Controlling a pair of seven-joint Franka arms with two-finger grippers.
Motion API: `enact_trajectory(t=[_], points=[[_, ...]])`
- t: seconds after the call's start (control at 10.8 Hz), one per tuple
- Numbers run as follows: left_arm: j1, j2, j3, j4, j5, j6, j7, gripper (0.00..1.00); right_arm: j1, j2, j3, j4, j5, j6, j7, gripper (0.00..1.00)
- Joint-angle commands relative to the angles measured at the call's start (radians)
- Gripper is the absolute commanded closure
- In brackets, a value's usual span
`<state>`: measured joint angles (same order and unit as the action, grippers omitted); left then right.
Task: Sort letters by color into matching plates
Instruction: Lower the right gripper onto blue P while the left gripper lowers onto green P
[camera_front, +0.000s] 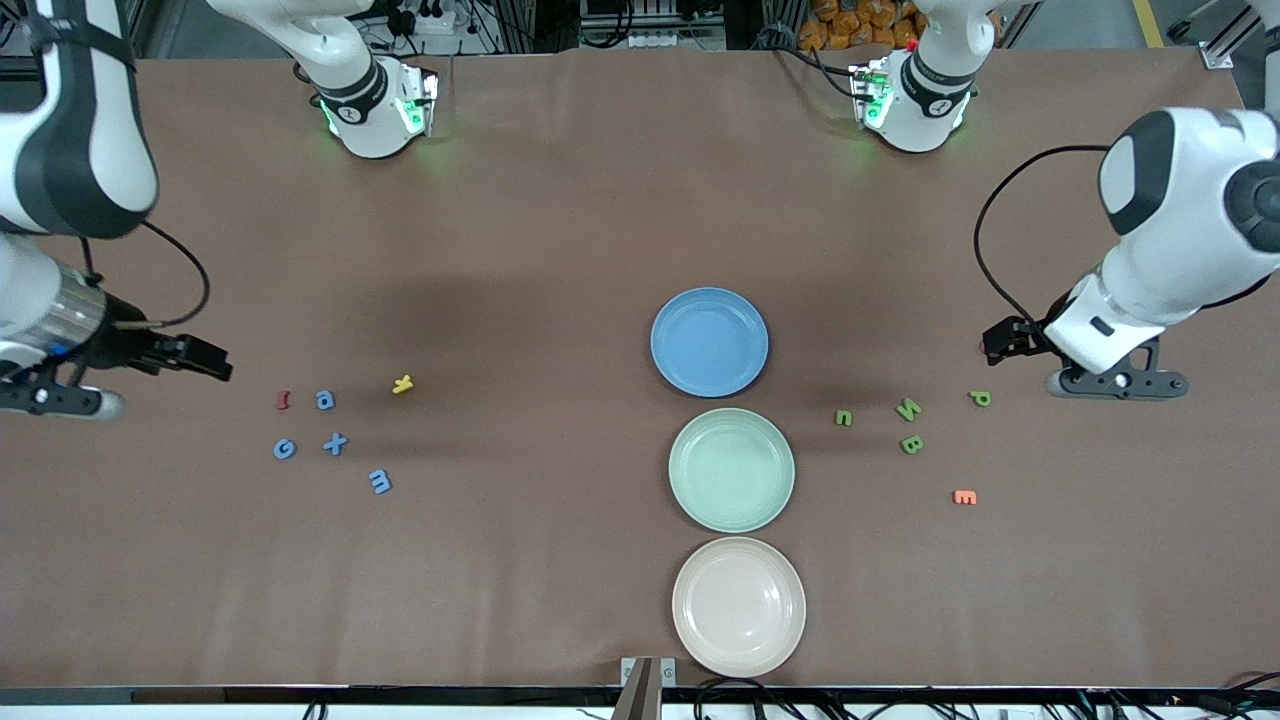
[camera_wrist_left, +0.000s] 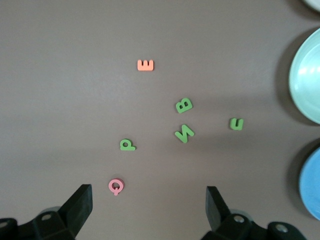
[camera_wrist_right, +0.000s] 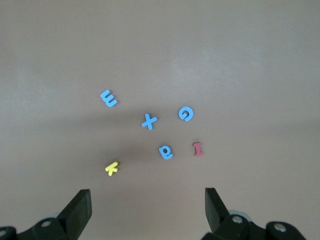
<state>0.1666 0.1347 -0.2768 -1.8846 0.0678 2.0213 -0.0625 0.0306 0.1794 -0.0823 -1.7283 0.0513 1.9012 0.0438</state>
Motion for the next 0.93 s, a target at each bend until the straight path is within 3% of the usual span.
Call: enact_trajectory(t=[0.0,0.19,0.46,0.84], points=[[0.013,0.109,-0.001,-0.007,0.046,0.066,0.004,0.00,0.051,0.040,-0.005,-0.132,0.018,0.169,-0.050,0.00],[0.033,0.179,-0.001,-0.011,0.064,0.140,0.004,0.00,0.051,0.040,-0.005,-0.241,0.018,0.289,-0.193,0.00],[0.056,0.232,0.001,-0.103,0.066,0.336,0.006,0.00,0.040,0.060,-0.005,-0.303,0.018,0.329,-0.474,0.00],[0.080,0.249,0.008,-0.178,0.107,0.424,0.007,0.10,0.019,0.124,-0.005,-0.362,0.018,0.481,-0.685,0.00]])
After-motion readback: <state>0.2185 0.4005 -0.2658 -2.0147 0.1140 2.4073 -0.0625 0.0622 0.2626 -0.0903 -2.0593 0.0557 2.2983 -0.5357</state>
